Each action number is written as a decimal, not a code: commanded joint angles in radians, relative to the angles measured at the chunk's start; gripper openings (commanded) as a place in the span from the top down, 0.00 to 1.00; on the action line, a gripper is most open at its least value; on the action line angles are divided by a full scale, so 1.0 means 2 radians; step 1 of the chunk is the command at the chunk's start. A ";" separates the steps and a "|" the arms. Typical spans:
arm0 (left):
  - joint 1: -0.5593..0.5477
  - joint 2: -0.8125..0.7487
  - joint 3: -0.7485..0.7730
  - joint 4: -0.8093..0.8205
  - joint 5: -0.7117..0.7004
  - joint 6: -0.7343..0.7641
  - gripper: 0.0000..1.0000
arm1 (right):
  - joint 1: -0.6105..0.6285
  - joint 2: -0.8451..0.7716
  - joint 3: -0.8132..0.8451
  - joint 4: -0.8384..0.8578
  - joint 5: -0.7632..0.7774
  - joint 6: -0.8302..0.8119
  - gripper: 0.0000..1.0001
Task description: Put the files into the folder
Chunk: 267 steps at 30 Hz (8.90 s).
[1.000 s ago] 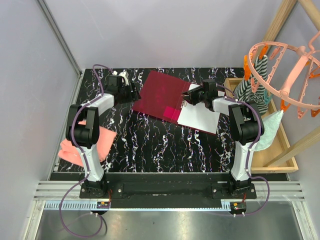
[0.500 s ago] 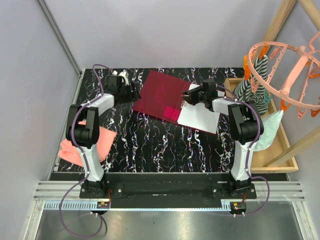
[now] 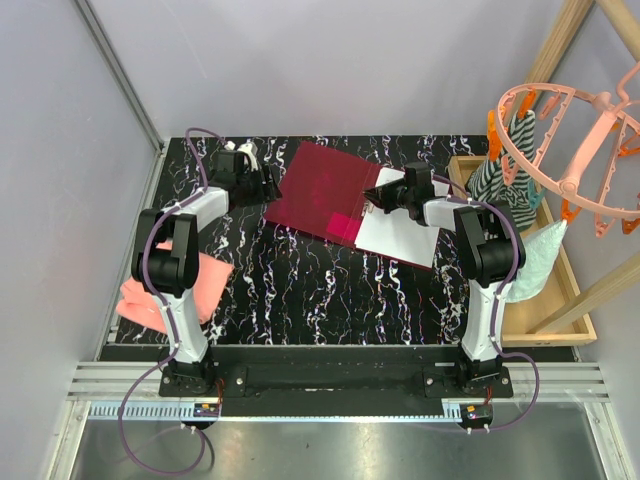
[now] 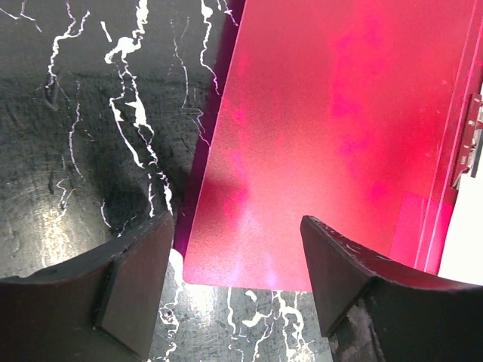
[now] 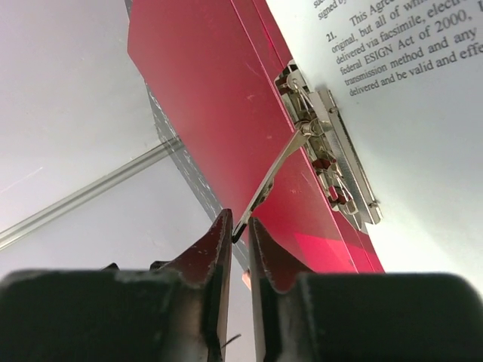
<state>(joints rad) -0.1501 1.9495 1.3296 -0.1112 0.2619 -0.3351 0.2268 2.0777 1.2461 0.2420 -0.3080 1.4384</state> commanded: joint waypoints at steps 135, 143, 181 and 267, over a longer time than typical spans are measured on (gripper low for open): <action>-0.237 0.121 0.042 0.026 -0.006 -0.142 1.00 | 0.065 -0.053 -0.279 -0.106 0.098 -0.287 1.00; -0.242 0.111 0.026 0.033 -0.033 -0.158 1.00 | 0.092 -0.053 -0.273 -0.162 0.206 -0.234 1.00; -0.150 -0.160 -0.084 -0.075 -0.060 -0.065 0.41 | 0.049 -0.138 -0.159 -0.197 -0.045 -0.424 0.31; -0.259 -0.105 0.225 -0.436 -0.235 -0.027 0.64 | 0.114 -0.464 -0.213 -0.282 0.135 -0.472 0.00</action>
<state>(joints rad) -0.5919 1.6329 1.6859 -1.0332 -0.1726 -0.3859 0.5327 1.2327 0.8627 -0.2947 0.0025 0.4099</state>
